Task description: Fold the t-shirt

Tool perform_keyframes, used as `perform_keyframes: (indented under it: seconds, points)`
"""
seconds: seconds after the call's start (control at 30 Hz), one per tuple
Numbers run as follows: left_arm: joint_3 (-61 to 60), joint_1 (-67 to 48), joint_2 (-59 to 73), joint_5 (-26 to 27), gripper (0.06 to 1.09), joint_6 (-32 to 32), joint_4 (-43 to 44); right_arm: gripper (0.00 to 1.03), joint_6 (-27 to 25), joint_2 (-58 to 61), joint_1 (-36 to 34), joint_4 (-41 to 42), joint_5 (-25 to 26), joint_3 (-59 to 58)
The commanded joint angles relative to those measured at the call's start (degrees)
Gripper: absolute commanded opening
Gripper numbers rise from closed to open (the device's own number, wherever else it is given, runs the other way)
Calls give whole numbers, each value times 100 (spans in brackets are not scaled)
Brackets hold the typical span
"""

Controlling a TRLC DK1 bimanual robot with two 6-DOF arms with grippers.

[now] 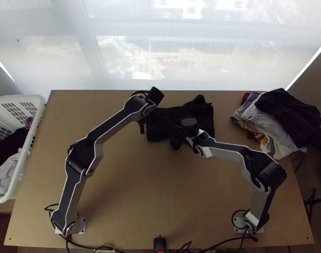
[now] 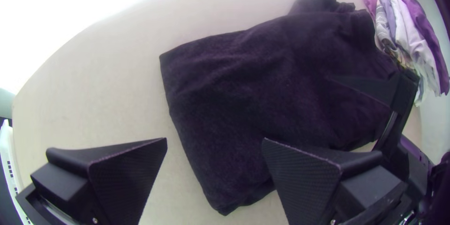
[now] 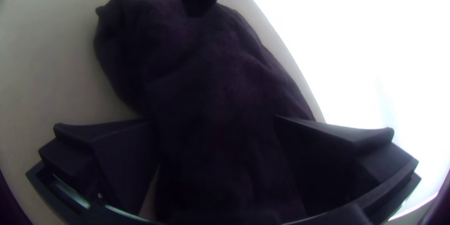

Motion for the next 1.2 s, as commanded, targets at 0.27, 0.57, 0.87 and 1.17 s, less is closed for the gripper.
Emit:
perform_keyframes:
  seconds: [0.27,0.57,0.87,1.17]
  points:
    - [-1,-9,-162,-18,104,3,-155,3,248,369,-125,-559,93,740]
    - [-10,62,-496,-238,104,-5,-349,3,802,-897,-274,-761,93,643]
    - [-10,185,-988,-334,104,-23,-498,3,1074,-2268,-802,-1403,93,924]
    - [-511,308,-1533,-607,104,-32,-639,3,1100,-3234,-1725,-2044,84,1399]
